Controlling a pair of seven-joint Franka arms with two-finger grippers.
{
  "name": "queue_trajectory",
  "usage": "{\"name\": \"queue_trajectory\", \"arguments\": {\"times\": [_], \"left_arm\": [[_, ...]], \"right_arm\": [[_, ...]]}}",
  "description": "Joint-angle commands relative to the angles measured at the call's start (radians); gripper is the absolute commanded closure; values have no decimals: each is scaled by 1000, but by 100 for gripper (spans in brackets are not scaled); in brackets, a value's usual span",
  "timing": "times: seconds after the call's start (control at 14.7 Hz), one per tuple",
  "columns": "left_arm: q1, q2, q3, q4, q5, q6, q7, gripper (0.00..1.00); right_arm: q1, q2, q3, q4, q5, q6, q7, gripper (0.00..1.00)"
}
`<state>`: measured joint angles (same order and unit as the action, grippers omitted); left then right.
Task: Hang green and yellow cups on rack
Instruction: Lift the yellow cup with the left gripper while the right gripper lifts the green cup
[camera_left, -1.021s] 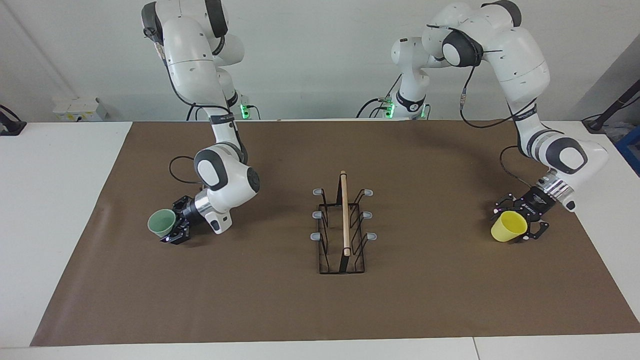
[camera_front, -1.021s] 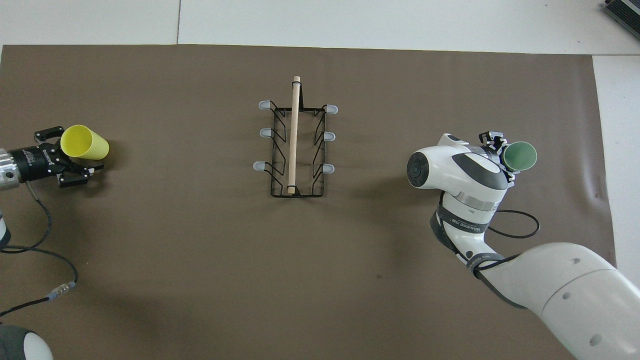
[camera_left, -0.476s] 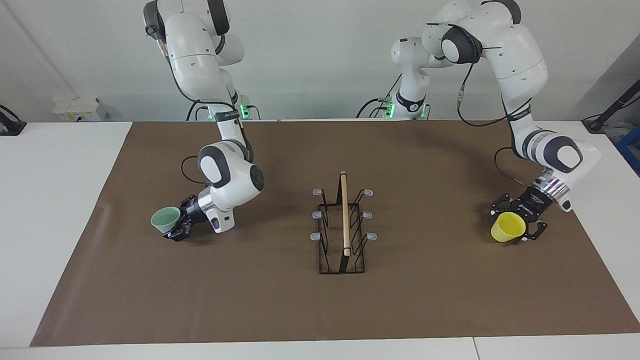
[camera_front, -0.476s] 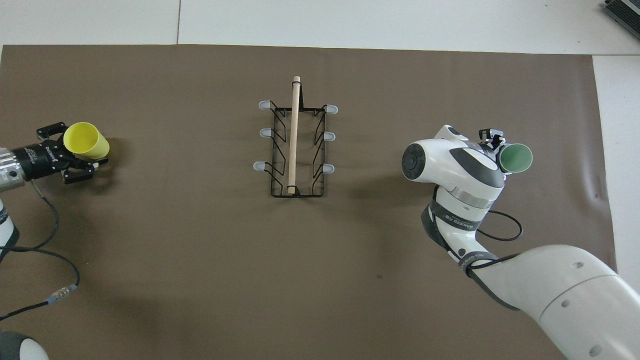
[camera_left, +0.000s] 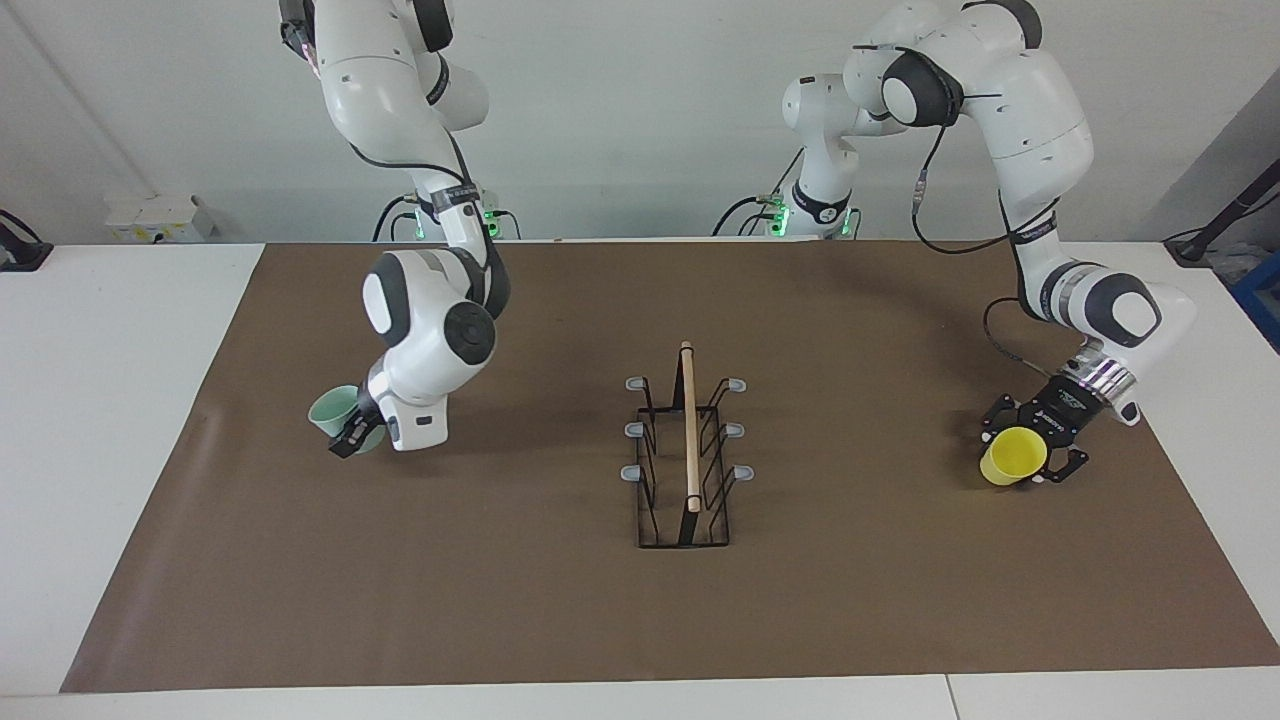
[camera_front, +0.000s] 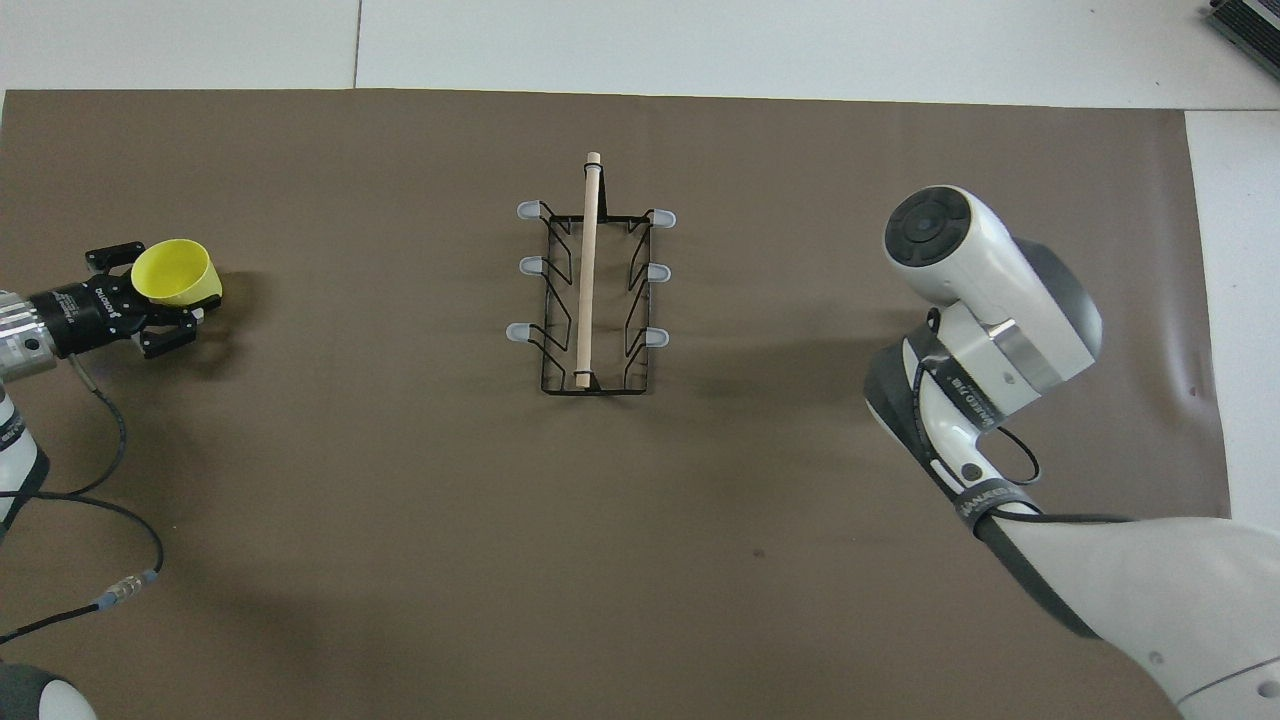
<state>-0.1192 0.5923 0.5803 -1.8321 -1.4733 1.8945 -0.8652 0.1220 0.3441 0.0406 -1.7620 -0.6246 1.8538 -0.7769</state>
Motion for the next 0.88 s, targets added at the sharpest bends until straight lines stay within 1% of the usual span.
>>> {"name": "queue_trajectory", "arguments": {"times": [0.0,0.14,0.2,0.34,0.48,0.61,0.82], "left_arm": [[-10,-75,3,-33,-12,15,5,100],[-10,-117,6,-29,14,20,18,100],[-8,-132,6,-20,55,18,58,100],[7,-154,6,0,120,2,89,100],[6,-196,7,11,163,4,97,100],[1,-244,1,31,262,26,103,100],[0,-255,-5,88,297,34,81,100]], "right_arm": [[-42,-83,10,-10,178,56,-88,100],[-79,-120,8,-10,345,94,-172,100],[-87,-140,8,-10,423,96,-201,100],[-103,-177,8,-11,546,97,-228,100],[-105,-198,8,-11,662,104,-245,100],[-107,-215,7,-17,771,120,-268,100],[-110,-252,7,-69,949,191,-294,100]]}}
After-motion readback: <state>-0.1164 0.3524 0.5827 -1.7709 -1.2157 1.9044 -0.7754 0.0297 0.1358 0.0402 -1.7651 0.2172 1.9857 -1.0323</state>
